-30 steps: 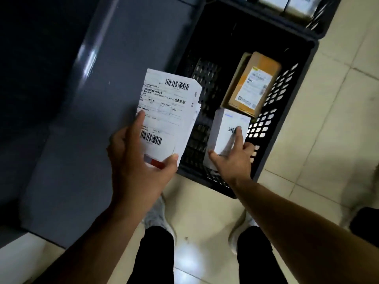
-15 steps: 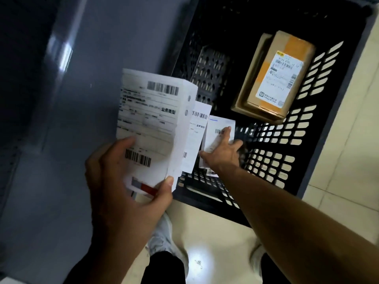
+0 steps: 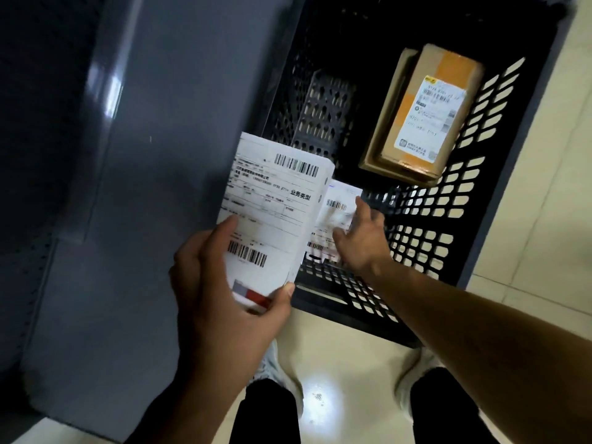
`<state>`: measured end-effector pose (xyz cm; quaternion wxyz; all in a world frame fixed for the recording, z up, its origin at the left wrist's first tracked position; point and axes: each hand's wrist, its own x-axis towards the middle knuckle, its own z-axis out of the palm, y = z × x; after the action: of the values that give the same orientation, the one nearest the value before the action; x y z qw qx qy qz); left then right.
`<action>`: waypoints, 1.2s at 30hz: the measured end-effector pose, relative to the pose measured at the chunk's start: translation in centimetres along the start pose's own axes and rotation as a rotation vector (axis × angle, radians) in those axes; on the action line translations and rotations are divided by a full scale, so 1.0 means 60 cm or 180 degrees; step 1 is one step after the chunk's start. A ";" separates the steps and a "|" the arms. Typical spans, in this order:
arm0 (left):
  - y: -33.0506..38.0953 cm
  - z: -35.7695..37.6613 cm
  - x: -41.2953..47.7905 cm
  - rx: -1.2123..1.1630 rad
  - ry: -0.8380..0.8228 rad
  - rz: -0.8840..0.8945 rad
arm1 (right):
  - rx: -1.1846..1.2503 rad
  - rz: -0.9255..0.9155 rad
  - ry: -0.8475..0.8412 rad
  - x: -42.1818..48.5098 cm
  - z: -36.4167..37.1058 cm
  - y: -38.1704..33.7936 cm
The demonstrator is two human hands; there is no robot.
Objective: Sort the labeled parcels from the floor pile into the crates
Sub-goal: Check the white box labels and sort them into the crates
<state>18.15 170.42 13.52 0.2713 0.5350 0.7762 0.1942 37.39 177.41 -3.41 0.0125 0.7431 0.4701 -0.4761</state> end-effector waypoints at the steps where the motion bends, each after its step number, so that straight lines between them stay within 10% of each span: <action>1: 0.012 0.000 0.002 -0.0002 0.0010 -0.0006 | 0.0113 -0.0212 0.0102 -0.022 -0.026 -0.013; 6: 0.064 0.023 0.012 0.0167 0.0013 0.0032 | 0.1136 -0.1083 0.0179 -0.131 -0.128 -0.081; 11: 0.100 0.073 0.014 0.0097 0.0005 0.0061 | 0.2782 -0.0767 -0.0183 -0.172 -0.166 -0.107; 22: 0.076 0.104 0.015 0.0486 -0.0537 0.0323 | 0.2374 -0.0294 0.0488 -0.110 -0.139 0.002; 36: -0.025 0.101 0.088 0.1313 -0.0724 0.0952 | 0.1529 0.0045 0.0089 0.026 -0.010 0.031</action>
<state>19.36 174.89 6.81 0.2104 0.7059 0.6762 0.0086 39.29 177.70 -4.99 -0.1678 0.7345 0.3383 -0.5639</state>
